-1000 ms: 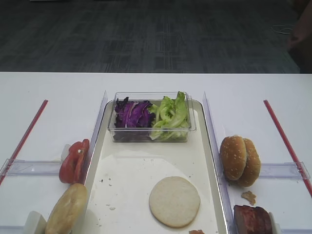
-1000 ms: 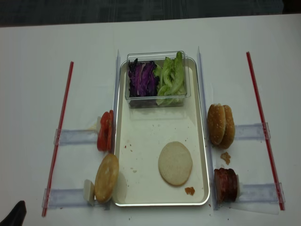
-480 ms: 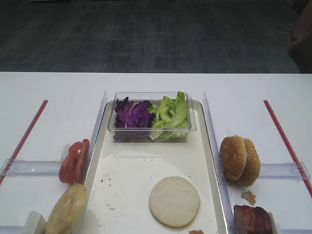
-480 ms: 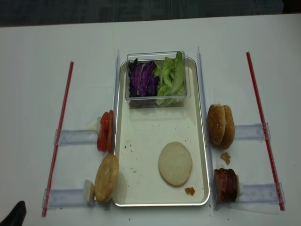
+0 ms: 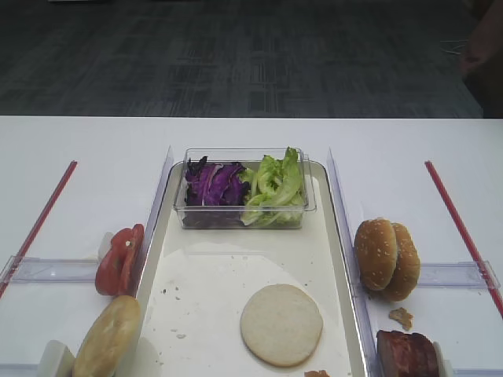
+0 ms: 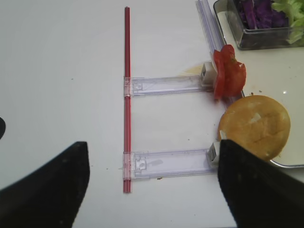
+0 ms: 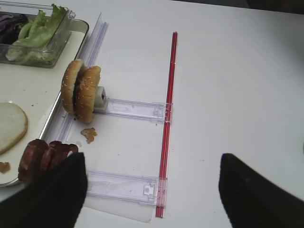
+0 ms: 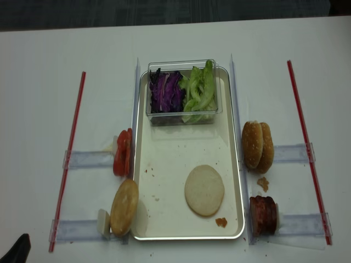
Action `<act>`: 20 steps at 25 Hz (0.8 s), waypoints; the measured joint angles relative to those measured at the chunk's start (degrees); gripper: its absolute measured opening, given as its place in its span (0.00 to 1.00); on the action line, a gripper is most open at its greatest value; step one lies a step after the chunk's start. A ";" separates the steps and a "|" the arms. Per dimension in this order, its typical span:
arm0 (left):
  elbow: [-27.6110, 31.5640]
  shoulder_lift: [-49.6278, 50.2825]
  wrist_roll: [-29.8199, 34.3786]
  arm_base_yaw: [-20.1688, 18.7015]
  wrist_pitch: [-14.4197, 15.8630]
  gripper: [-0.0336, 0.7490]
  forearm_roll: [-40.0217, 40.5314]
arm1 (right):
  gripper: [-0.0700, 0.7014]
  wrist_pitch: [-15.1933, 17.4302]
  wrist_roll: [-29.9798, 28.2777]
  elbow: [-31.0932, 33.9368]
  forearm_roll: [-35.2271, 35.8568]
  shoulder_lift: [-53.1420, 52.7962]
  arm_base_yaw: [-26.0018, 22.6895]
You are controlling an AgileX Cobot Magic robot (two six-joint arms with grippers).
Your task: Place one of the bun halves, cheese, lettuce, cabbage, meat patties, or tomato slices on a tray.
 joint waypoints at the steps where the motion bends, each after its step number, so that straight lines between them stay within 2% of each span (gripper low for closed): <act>1: 0.00 0.00 0.00 0.00 0.00 0.71 0.00 | 0.84 0.00 0.00 0.00 0.00 0.00 0.00; 20: 0.00 0.00 0.00 0.00 0.00 0.71 0.00 | 0.84 0.00 0.00 0.00 0.00 0.00 0.00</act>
